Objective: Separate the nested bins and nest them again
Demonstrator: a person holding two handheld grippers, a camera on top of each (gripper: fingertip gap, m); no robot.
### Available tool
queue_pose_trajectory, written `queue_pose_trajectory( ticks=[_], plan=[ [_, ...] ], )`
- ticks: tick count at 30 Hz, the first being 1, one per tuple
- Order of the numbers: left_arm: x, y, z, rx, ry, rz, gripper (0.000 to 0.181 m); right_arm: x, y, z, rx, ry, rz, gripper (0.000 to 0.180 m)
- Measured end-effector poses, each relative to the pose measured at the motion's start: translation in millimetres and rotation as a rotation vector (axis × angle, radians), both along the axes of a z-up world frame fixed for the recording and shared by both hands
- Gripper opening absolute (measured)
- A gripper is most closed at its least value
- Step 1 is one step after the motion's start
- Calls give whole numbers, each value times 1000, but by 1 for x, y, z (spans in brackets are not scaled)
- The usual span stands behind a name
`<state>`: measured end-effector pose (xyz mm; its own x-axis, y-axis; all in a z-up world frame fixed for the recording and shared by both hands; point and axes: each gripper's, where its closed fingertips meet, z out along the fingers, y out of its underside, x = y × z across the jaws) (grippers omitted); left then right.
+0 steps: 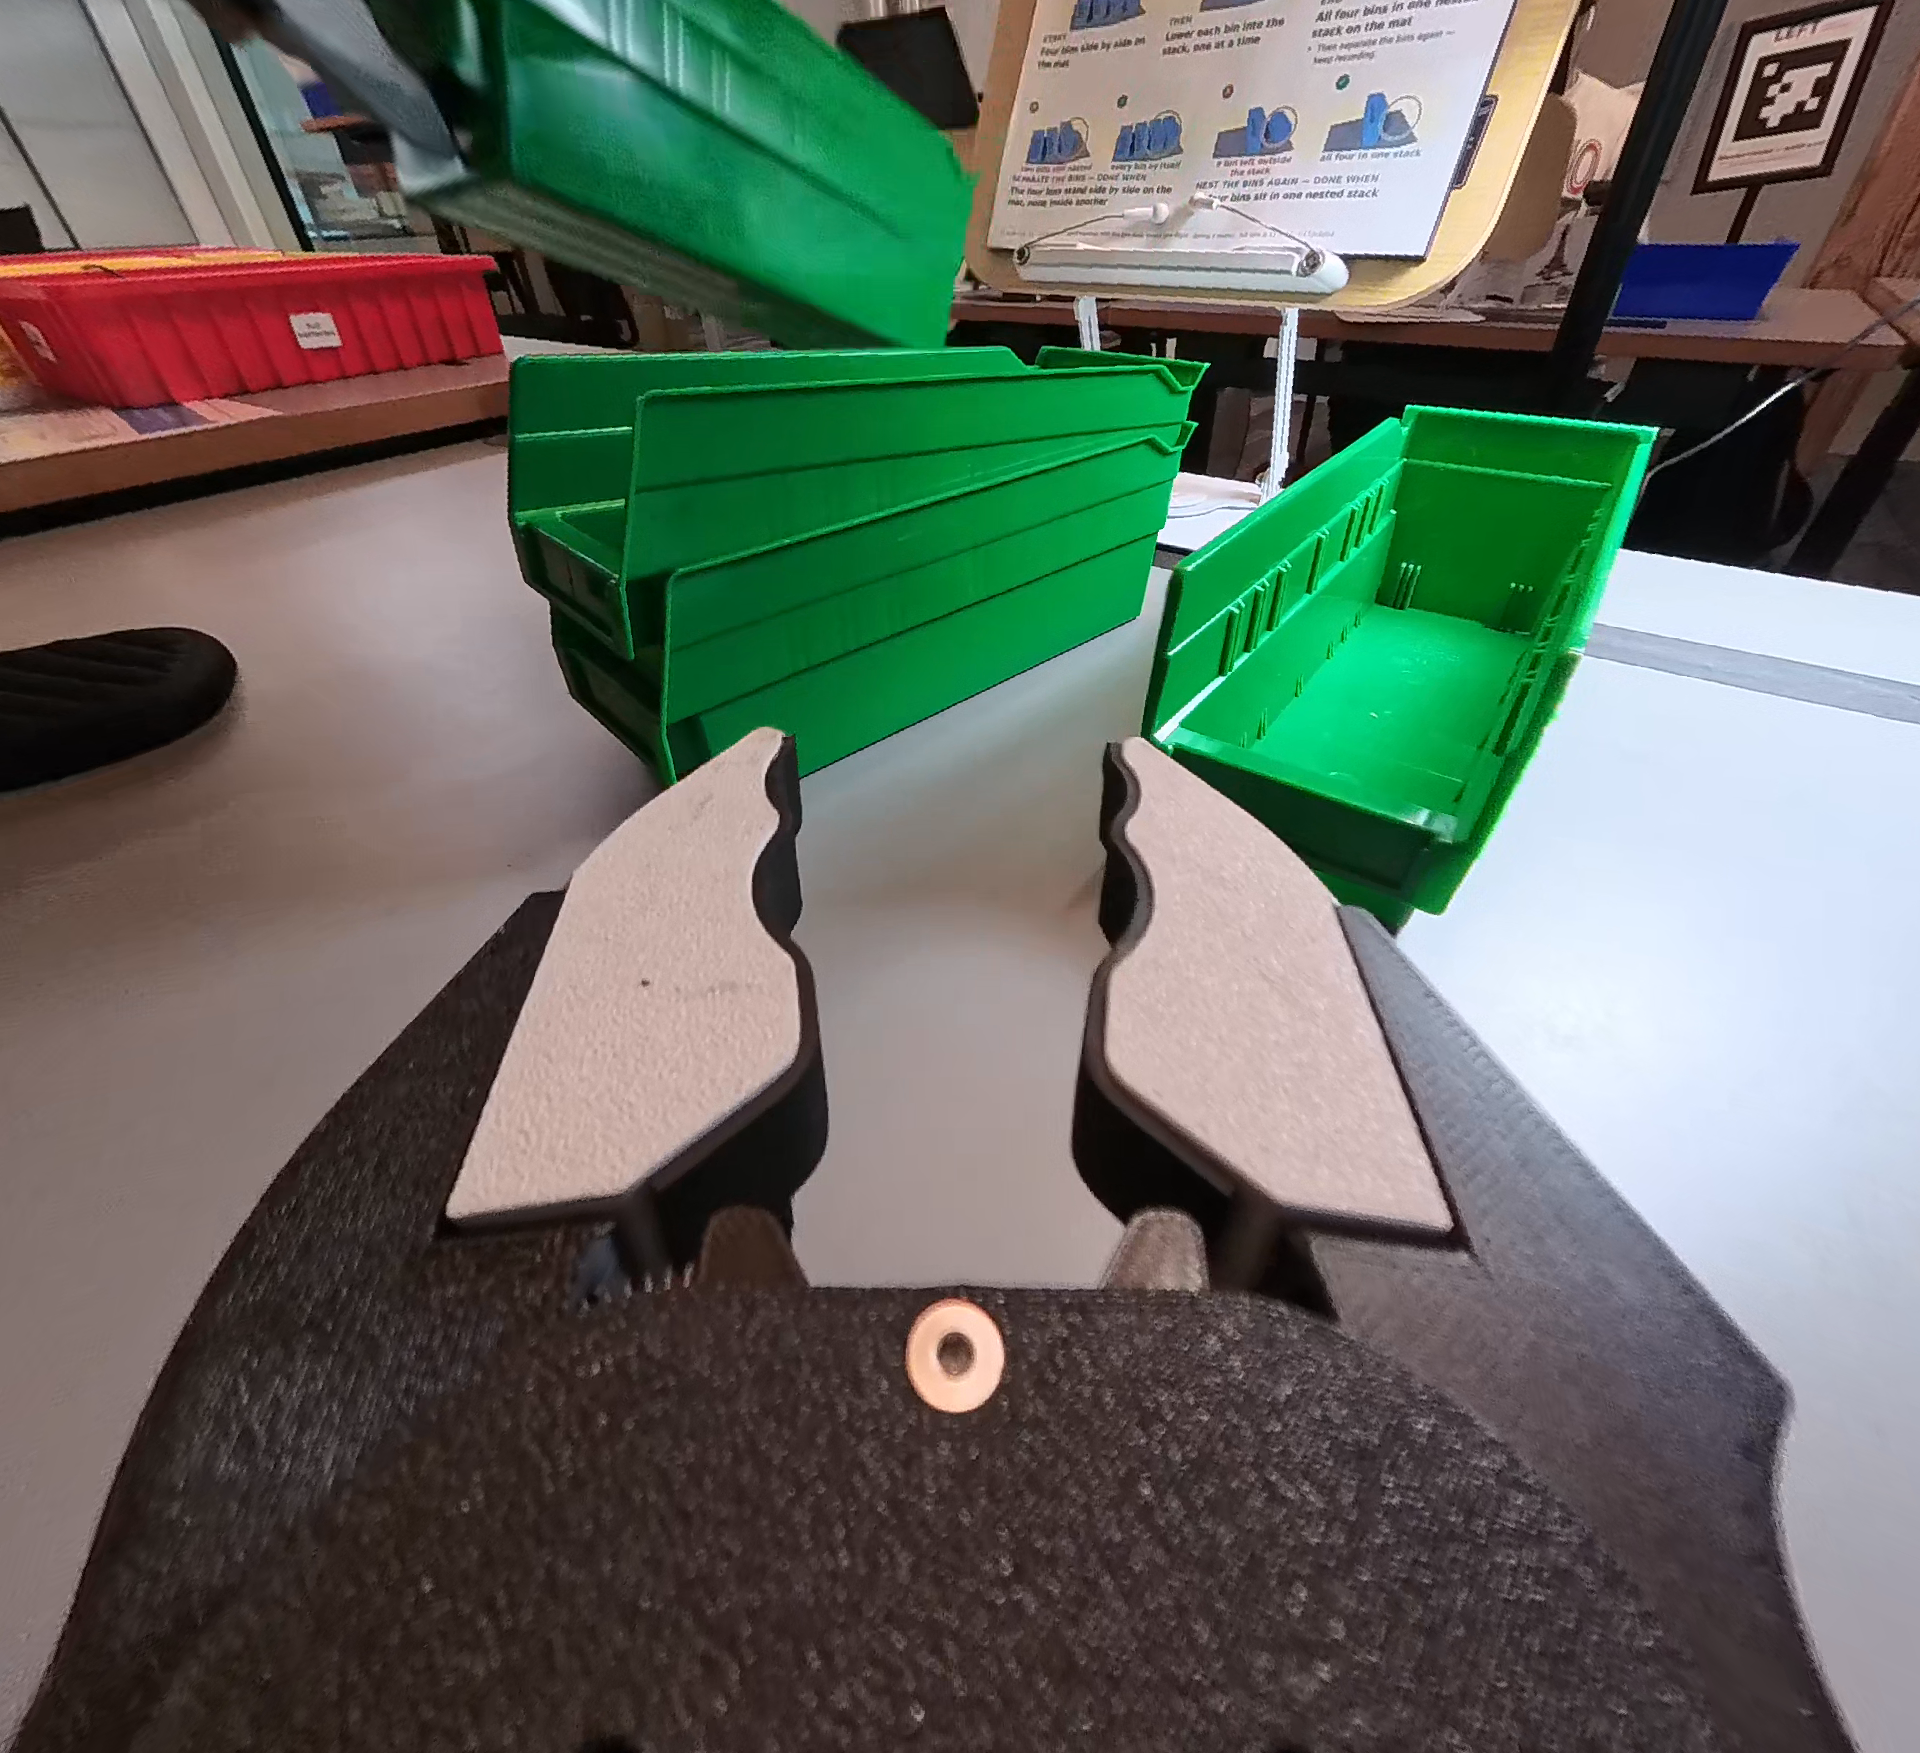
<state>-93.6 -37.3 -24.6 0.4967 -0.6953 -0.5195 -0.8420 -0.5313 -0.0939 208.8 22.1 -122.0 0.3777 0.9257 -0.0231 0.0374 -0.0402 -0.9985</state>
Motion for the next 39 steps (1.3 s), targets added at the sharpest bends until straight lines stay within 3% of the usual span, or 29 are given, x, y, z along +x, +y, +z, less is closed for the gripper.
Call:
queue_pose_trajectory(
  ticks=[10,16,21,24,28,32,39],
  plan=[
    [-67,6,-126,66,92,91,31,-2,1,-4,-8,-22,-2,59],
    [-81,14,-161,128,208,11,31,-1,1,-3,-1,-18,-9,58],
    [-89,19,-174,203,203,16,36,-2,1,-4,-3,-22,-7,58],
    [-81,17,-174,239,92,56,55,-2,1,-4,-3,-23,-7,58],
    [-44,9,-150,384,-178,47,56,-3,0,-5,3,-29,-4,57],
    [-4,-13,-143,410,-445,34,57,-11,-7,-7,51,-87,17,56],
    [45,-48,-149,418,-810,17,54,-93,-81,7,287,-339,310,51]
  ],
)
